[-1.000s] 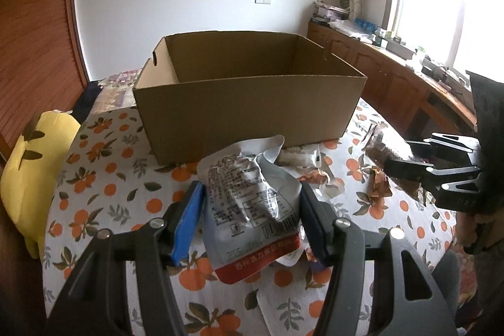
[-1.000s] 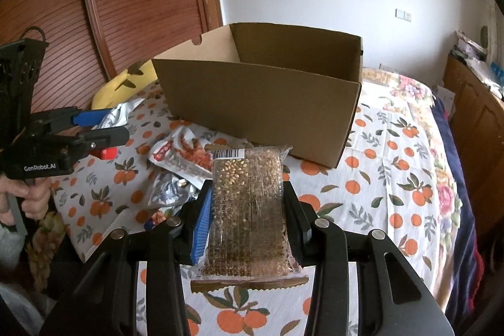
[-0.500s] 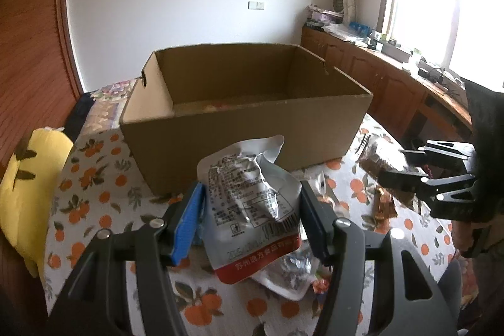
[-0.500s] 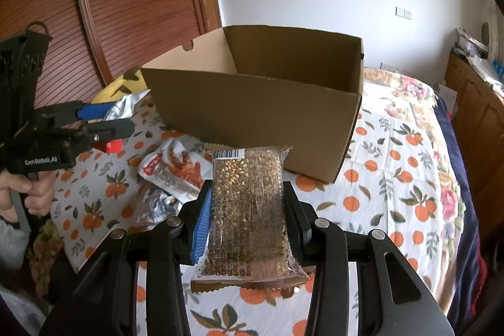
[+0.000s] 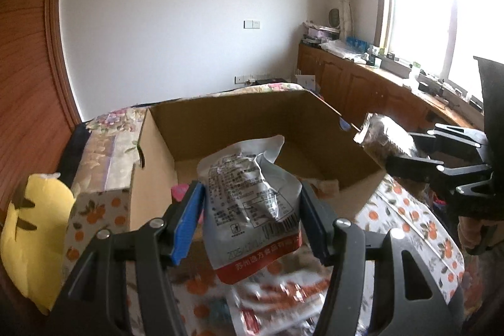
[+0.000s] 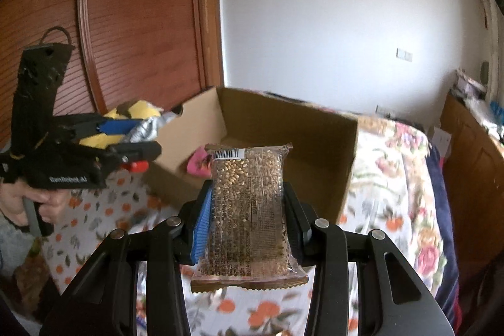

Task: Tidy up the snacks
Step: 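Carry the grain bar with the right tool while the left tool carries the white packet into the box, then open both tools to release the packets into the box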

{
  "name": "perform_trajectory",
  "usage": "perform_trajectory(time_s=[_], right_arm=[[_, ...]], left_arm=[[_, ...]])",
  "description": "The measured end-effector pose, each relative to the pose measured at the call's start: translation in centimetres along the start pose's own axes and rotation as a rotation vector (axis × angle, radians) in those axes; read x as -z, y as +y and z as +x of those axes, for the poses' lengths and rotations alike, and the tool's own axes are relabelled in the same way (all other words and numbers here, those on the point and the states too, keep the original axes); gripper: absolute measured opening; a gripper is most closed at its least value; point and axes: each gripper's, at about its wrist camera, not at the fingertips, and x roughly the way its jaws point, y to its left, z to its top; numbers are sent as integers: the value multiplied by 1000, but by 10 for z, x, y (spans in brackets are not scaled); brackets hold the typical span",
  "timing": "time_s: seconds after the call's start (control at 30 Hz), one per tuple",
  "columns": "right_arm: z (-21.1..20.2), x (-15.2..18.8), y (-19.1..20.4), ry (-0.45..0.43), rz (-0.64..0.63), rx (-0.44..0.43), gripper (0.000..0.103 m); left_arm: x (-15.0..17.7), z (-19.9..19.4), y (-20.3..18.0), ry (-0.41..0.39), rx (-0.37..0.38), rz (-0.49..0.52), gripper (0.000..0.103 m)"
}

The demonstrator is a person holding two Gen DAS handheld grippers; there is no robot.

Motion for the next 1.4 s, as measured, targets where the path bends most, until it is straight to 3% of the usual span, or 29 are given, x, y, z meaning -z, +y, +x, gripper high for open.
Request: perform_trajectory(time_s=[0.33, 0.73, 0.93, 1.13, 1.4], right_arm=[[73, -36, -20, 35, 2, 0, 41], [122, -13, -24, 127, 9, 37, 42], [127, -8, -26, 144, 37, 32, 44], [120, -7, -31, 132, 66, 45, 54], [68, -8, -23, 67, 102, 43, 61]], left_arm=[[-23, 51, 29, 32, 0, -20, 60], [-3, 83, 26, 88, 9, -20, 63], [1, 85, 25, 99, 5, -23, 66], [0, 76, 24, 89, 0, -22, 67], [2, 33, 14, 52, -7, -16, 68]])
